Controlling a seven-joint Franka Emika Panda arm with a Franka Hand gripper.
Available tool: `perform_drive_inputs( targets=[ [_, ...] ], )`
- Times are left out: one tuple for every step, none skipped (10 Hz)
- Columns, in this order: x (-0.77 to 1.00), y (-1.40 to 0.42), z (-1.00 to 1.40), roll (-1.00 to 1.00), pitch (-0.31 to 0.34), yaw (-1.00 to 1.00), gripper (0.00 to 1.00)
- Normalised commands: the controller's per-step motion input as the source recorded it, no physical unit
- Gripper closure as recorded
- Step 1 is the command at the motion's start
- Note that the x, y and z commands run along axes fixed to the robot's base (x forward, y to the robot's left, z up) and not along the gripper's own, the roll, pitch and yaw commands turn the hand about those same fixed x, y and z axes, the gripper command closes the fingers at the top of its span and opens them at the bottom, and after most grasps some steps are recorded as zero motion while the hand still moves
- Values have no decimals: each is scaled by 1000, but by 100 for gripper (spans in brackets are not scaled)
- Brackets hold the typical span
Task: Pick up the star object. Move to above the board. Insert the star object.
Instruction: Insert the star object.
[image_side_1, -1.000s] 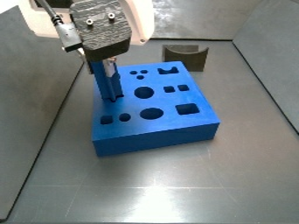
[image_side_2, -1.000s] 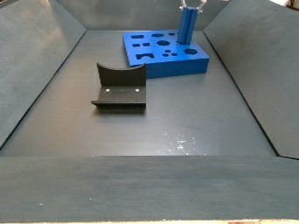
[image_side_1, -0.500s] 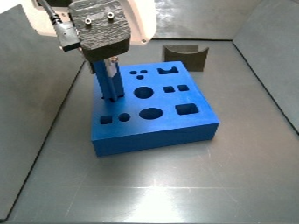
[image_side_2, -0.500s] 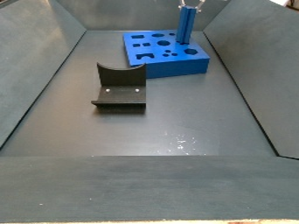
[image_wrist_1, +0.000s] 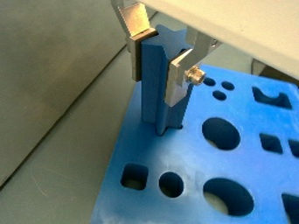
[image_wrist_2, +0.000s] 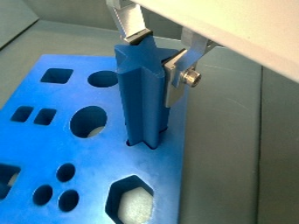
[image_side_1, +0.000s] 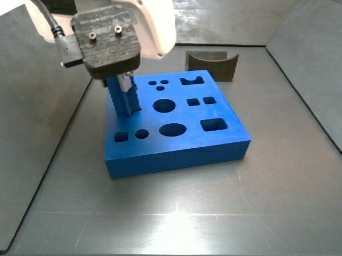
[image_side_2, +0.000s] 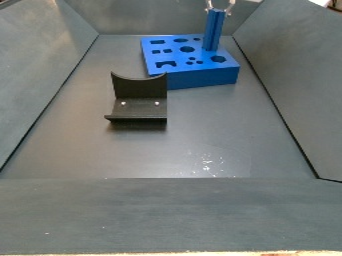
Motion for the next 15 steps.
perform_drive_inputs(
  targets=[
    [277, -6, -903, 0, 231, -634, 100],
    [246, 0, -829, 0, 300, -526, 100],
    [40, 0, 0, 71, 151, -40, 100],
    [-14, 0, -23, 77, 0, 0, 100],
    [-29, 0, -554, 269, -149, 26, 100],
    [0, 0, -906, 154, -294, 0, 100],
    [234, 0, -1000, 0, 0, -17, 100],
    [409, 0, -1000, 0, 0, -109, 100],
    [411, 0, -1000, 0, 0, -114, 100],
    [411, 0, -1000, 0, 0, -100, 100],
    [106, 57, -440, -223, -140, 0, 100],
    [0, 0, 0, 9, 0, 0, 100],
    [0, 0, -689, 0, 0, 0, 100],
    [57, 0, -1000, 0, 9, 0, 100],
    [34, 3, -140, 0, 0, 0, 100]
  ],
)
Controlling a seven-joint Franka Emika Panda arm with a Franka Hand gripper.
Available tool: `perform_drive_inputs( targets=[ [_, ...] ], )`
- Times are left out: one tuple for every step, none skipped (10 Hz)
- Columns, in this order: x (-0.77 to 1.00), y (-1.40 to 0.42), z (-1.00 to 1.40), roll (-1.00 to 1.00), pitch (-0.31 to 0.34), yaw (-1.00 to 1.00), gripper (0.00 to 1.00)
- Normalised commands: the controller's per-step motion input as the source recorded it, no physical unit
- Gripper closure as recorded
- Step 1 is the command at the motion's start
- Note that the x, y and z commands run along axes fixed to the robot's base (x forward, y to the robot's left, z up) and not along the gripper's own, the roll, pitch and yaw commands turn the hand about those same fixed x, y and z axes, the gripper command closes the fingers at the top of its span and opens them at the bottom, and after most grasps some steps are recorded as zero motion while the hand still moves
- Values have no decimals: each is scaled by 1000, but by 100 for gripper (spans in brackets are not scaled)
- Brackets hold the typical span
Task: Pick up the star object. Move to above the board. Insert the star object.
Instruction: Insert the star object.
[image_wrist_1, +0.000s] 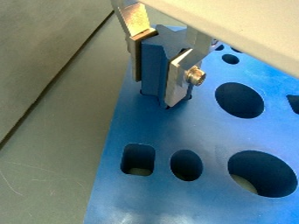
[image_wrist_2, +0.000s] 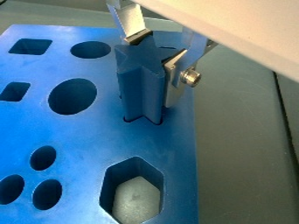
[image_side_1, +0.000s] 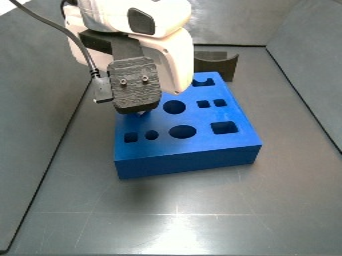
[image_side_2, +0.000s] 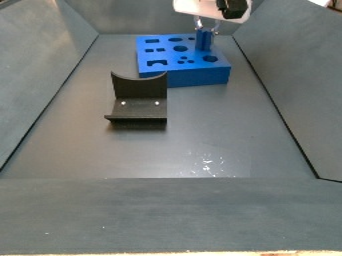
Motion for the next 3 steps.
perform_drive_inputs(
  targets=[
    [0, 0, 0, 0, -6, 0, 100],
    [0, -66, -37, 0, -37, 0, 100],
    [0, -380, -54, 120, -11, 186, 100]
  ],
)
